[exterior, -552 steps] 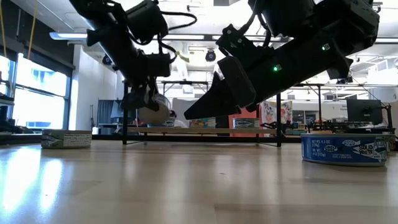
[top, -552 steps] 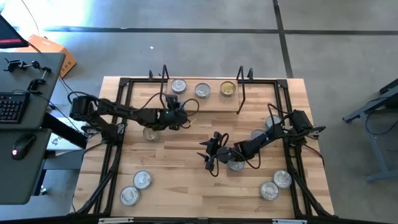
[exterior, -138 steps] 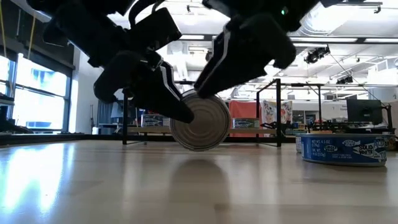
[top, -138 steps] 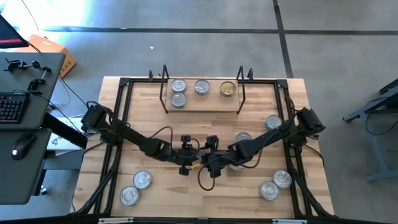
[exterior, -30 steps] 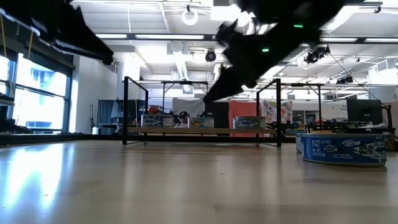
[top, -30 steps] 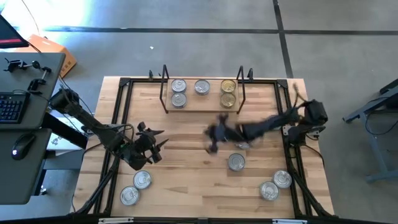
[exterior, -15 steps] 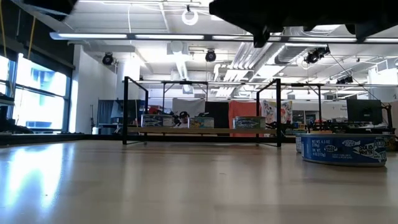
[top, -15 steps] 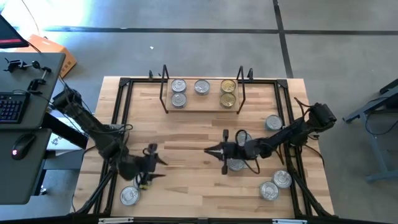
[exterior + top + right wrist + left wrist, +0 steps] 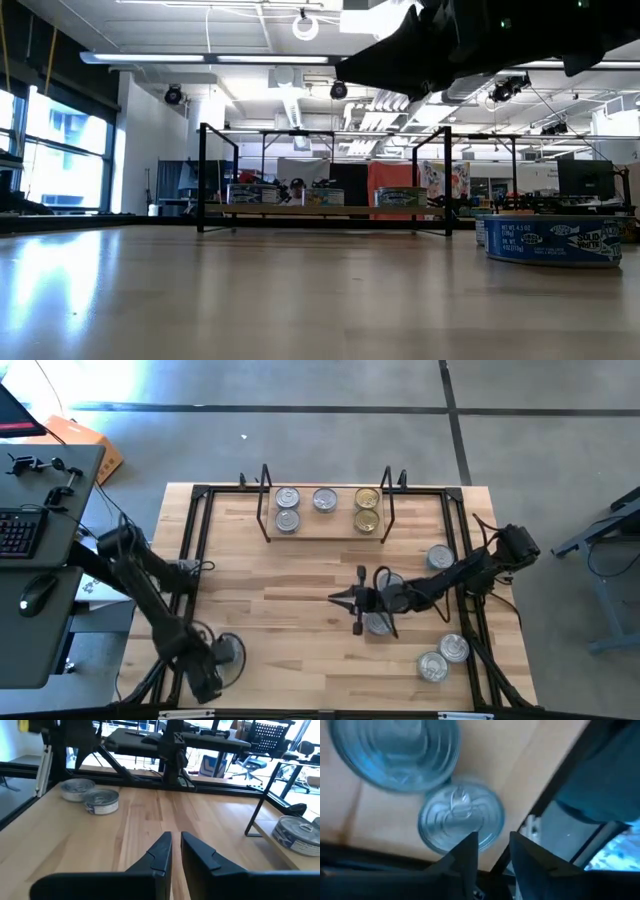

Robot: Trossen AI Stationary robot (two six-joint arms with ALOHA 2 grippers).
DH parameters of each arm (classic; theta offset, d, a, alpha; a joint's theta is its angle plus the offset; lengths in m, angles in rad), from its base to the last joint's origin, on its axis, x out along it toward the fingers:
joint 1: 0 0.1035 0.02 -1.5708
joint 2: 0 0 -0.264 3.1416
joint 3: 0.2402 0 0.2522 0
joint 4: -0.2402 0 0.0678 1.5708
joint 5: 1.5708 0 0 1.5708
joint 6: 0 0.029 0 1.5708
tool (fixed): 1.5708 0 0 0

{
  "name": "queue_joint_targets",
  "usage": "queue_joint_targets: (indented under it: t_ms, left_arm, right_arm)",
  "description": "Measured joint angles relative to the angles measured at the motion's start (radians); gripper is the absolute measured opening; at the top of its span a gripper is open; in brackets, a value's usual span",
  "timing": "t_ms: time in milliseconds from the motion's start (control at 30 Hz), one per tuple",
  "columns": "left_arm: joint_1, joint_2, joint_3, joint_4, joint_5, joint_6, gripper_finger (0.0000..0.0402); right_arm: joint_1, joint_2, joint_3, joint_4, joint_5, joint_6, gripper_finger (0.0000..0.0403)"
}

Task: Stack canned seafood by type on shelf
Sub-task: Put the yellow-blue tuna can on the shelf aligned with the other yellow-blue tuna can

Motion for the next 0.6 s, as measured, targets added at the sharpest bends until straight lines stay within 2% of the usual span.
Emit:
queue_joint_targets:
  t_ms: [133, 367, 600]
  left_arm:
    - [-0.021, 0.101, 0.0, 0.023, 0.018, -0.027, 0.0064]
    - [0.045, 0.211, 0.006, 0.176, 0.008, 0.129, 0.0015]
    - [0.174, 0.209, 0.003, 0.224, -0.226, 0.43, 0.0004]
  right_arm:
    - [-0.01, 0.0, 0.0, -0.001, -0.001, -0.032, 0.003]
    - [-0.01, 0.0, 0.0, 0.007, -0.002, -0.082, 0.003]
    - [-0.006, 0.0, 0.0, -0.054, -0.008, -0.01, 0.003]
